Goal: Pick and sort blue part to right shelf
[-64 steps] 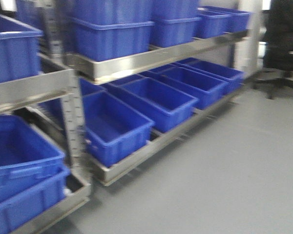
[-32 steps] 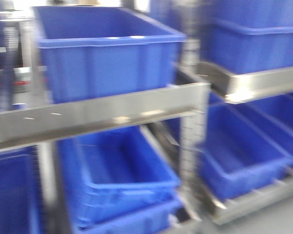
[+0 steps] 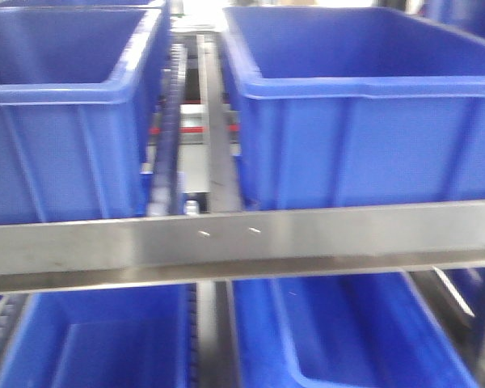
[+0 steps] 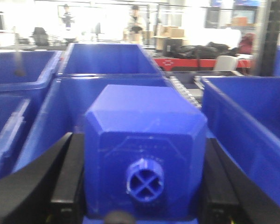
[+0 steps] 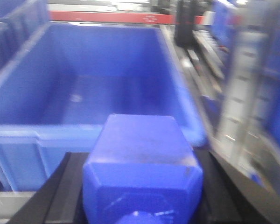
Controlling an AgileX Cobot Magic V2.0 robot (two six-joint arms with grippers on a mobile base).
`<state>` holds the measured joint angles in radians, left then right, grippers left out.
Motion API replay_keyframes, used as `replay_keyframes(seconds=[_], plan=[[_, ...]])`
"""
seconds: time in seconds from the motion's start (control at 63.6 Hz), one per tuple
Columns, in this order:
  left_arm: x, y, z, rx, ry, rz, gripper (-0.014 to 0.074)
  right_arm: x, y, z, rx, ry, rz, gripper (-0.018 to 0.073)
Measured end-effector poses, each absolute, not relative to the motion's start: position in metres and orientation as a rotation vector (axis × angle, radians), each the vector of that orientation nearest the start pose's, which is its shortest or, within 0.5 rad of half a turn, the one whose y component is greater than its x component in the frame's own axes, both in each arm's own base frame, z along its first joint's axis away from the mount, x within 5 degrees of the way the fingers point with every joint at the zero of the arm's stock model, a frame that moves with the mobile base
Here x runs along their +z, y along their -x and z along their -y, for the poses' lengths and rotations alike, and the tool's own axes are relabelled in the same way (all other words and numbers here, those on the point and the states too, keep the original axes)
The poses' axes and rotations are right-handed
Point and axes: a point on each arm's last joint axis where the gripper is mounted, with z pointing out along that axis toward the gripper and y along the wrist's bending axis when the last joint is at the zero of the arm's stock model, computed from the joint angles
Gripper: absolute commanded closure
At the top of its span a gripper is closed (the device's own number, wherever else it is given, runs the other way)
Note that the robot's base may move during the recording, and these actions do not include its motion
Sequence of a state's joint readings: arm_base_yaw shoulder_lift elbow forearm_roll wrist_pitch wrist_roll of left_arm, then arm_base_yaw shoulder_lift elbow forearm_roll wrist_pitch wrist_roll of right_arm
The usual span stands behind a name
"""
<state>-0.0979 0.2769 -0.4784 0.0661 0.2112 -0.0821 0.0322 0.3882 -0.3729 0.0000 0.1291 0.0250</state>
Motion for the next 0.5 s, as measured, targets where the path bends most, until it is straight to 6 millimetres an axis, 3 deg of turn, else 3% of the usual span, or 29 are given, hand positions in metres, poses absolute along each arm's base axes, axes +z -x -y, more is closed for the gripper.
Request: replay_keyframes(seconds=[0.503], plan=[[0.3368, -0.0636, 0.005, -0.083, -0.049, -1.492, 0.0265, 0.3003, -0.0925, -0.003, 0.044, 0.006, -1.628, 0.0146]])
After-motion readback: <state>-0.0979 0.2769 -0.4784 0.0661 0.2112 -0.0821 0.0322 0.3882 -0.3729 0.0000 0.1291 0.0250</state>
